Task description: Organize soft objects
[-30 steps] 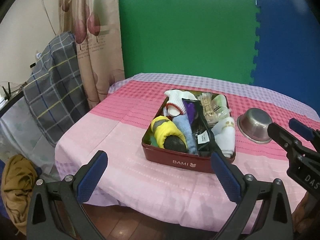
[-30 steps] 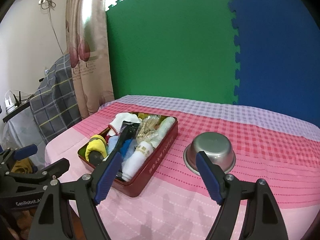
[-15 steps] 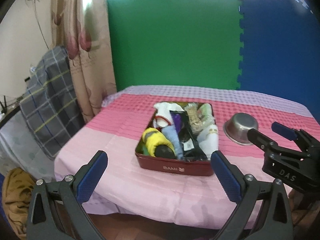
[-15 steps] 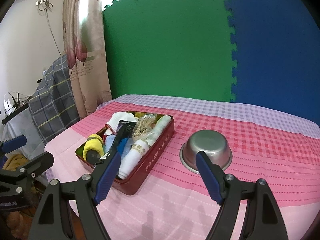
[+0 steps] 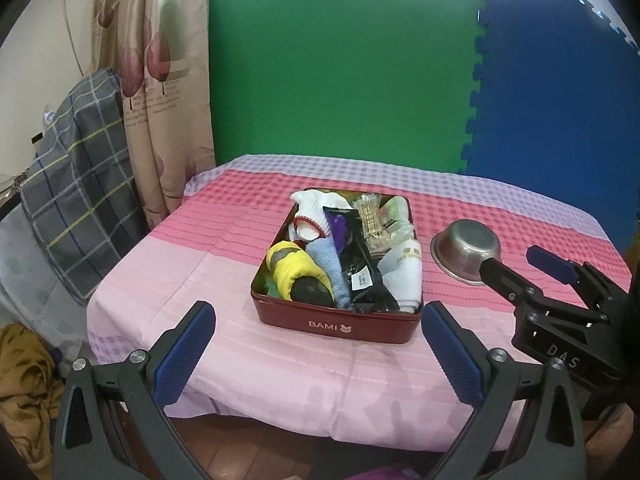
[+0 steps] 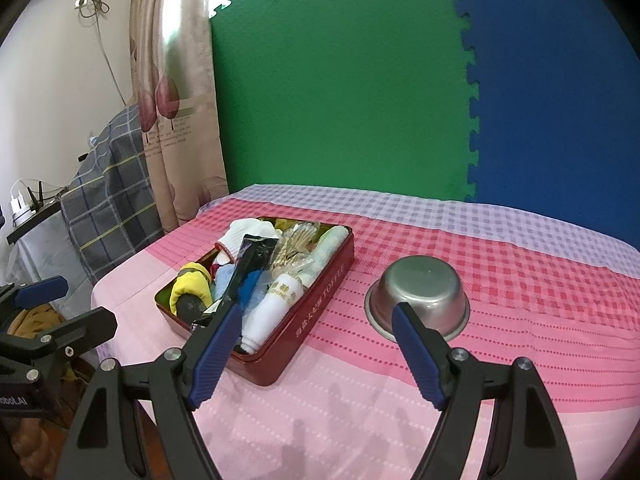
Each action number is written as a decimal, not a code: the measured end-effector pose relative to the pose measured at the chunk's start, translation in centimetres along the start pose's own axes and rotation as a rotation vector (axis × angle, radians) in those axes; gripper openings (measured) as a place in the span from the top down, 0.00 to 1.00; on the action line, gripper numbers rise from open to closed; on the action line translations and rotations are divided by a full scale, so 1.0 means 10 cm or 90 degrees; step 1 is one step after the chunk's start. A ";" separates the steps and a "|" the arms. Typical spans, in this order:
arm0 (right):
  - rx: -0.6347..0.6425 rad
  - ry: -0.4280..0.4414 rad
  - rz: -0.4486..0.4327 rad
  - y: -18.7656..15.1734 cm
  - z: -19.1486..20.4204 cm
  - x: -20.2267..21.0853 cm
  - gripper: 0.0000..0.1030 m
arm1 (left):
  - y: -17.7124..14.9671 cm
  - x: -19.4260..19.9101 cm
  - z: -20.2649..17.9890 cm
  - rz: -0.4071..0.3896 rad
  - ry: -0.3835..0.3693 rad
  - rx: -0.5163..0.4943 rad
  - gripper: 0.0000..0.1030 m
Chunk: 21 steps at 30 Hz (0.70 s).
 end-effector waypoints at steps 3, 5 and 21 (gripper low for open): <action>0.000 0.000 0.001 -0.01 0.00 0.00 0.23 | 0.04 0.07 -0.01 -0.024 0.004 -0.006 0.01; 0.000 0.000 0.000 -0.01 0.00 0.01 0.23 | 0.08 0.14 0.00 -0.043 0.005 -0.001 0.01; 0.002 -0.001 0.004 -0.02 0.02 0.01 0.23 | 0.16 0.26 0.14 -0.066 0.021 0.036 0.01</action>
Point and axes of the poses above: each gripper's, at about its wrist camera, not at the fingertips, and x roughly against the way its jaws point, z to its left, y to its top, the point moved 3 cm from there along -x, roughly the way its jaws point, and after that the axes turned 14 degrees about -z, right-handed, at the moved point
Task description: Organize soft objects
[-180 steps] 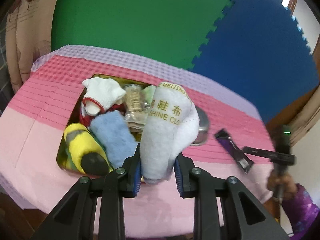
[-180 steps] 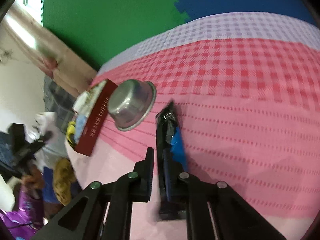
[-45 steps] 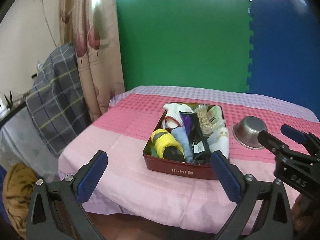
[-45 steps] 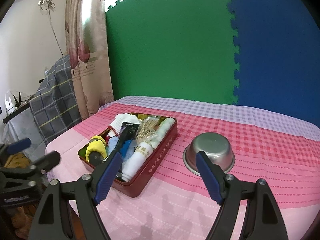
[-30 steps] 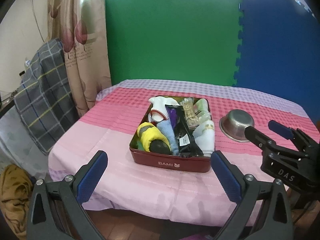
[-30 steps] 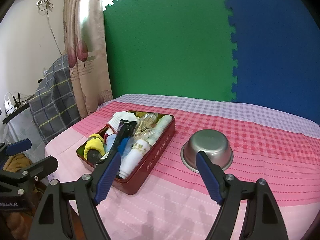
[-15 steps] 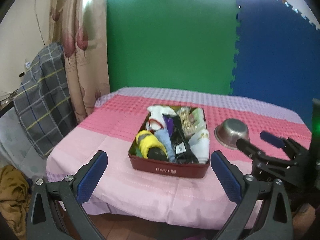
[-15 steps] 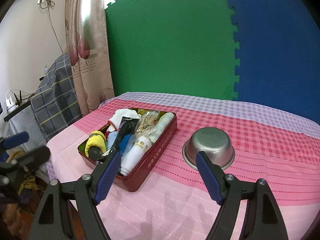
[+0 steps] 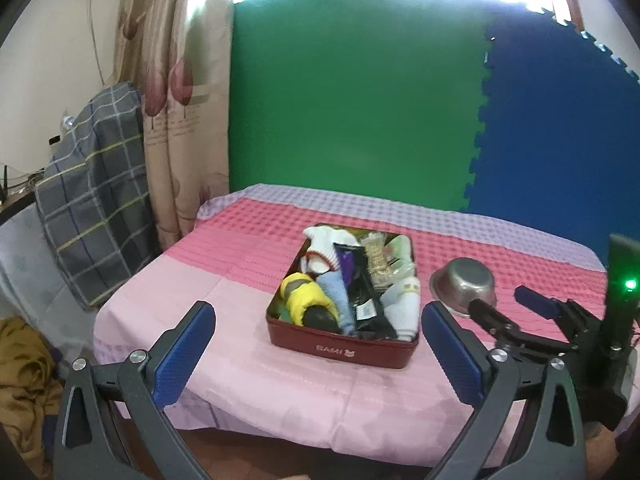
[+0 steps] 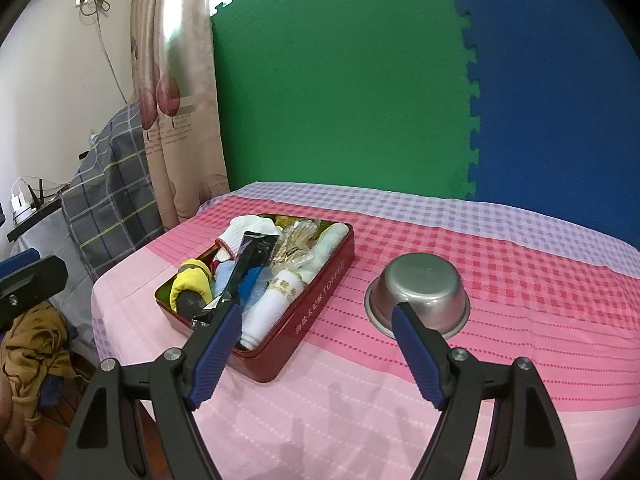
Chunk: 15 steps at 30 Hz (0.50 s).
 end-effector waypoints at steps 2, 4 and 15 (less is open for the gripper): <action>-0.001 0.002 0.001 0.00 0.00 0.00 0.23 | -0.03 -0.04 0.01 0.013 0.004 0.002 0.01; -0.001 0.001 0.002 -0.01 0.00 -0.01 0.23 | -0.07 -0.08 0.01 0.028 0.006 0.001 0.01; -0.009 0.001 0.003 -0.01 -0.03 0.00 0.23 | -0.18 -0.21 0.03 0.067 0.032 -0.009 0.01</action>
Point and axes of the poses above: each gripper's, at about its wrist camera, not at the fingertips, and x roughly against the way its jaws point, z to its left, y to its top, the point moved 3 cm from there along -x, roughly the way its jaws point, and after that the axes turned 14 degrees about -z, right-handed, at the moved point
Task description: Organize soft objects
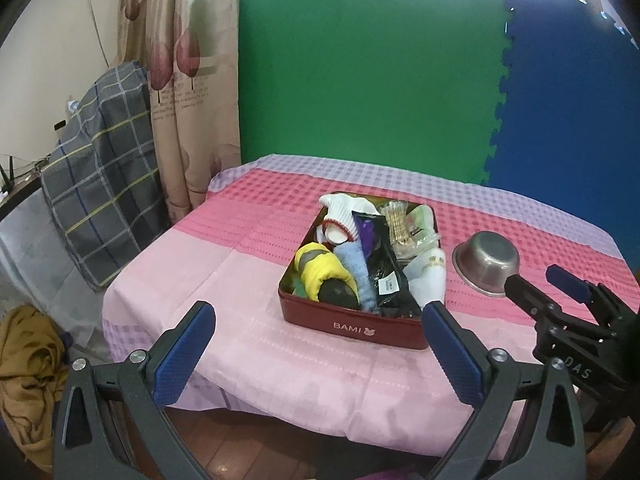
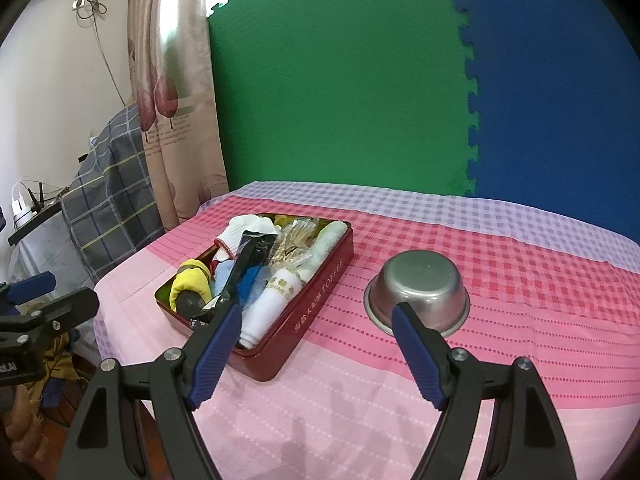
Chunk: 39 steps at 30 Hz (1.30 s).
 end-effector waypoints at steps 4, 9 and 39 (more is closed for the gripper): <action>0.004 0.001 0.002 0.00 0.02 0.00 0.23 | -0.02 -0.04 0.00 0.012 0.003 -0.003 0.01; 0.005 0.003 0.004 0.00 0.03 -0.01 0.23 | -0.04 -0.04 -0.01 0.015 0.001 -0.007 0.01; -0.001 0.012 0.016 -0.06 0.01 -0.02 0.23 | -0.10 -0.13 -0.04 0.047 -0.003 -0.023 0.01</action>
Point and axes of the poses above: each gripper's, at about its wrist camera, not at the fingertips, and x roughly against the way its jaws point, z to its left, y to its top, the point moved 3 cm from there along -x, roughly the way its jaws point, and after that the axes turned 14 degrees about -z, right-handed, at the moved point
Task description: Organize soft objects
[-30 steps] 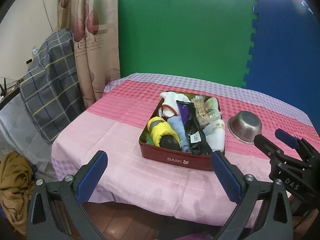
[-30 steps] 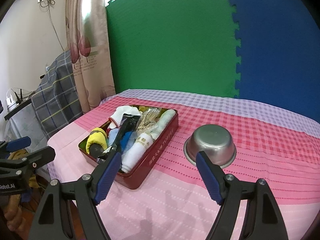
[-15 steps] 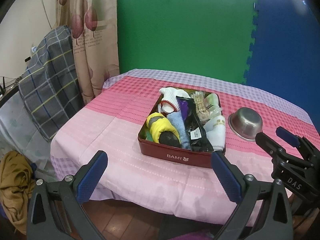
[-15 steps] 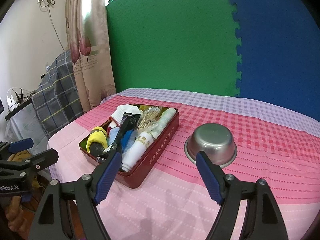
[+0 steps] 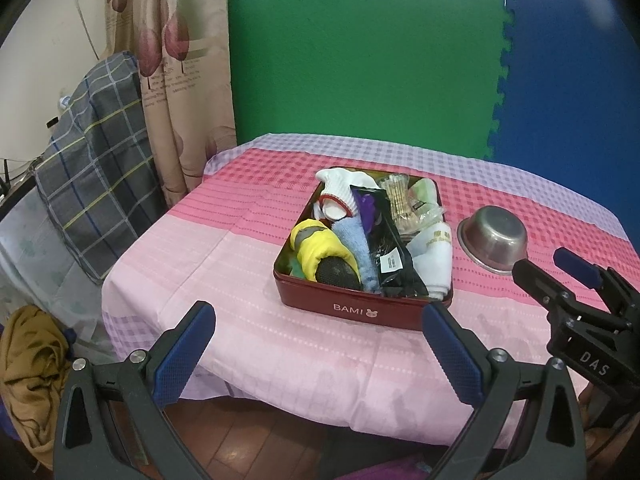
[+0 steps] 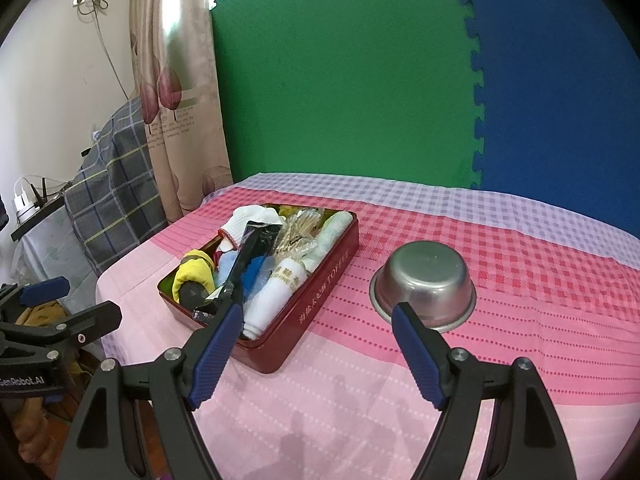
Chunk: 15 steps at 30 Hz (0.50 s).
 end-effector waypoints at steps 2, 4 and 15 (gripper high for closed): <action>0.001 0.000 0.001 0.00 0.00 0.00 0.23 | -0.02 -0.01 -0.01 -0.002 -0.005 -0.004 0.01; -0.005 0.000 0.007 -0.01 -0.04 0.00 0.23 | -0.03 0.01 -0.01 -0.024 0.000 -0.005 0.01; -0.045 -0.196 0.027 -0.06 -1.69 0.29 0.23 | -0.02 0.00 -0.02 -0.010 0.012 -0.019 0.01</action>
Point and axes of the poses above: each gripper's, at about its wrist camera, not at the fingertips, and x roughly against the way its jaws point, z to its left, y to its top, the point moved 3 cm from there along -x, roughly the way its jaws point, and after that the axes turned 14 degrees about -z, right-handed, at the moved point
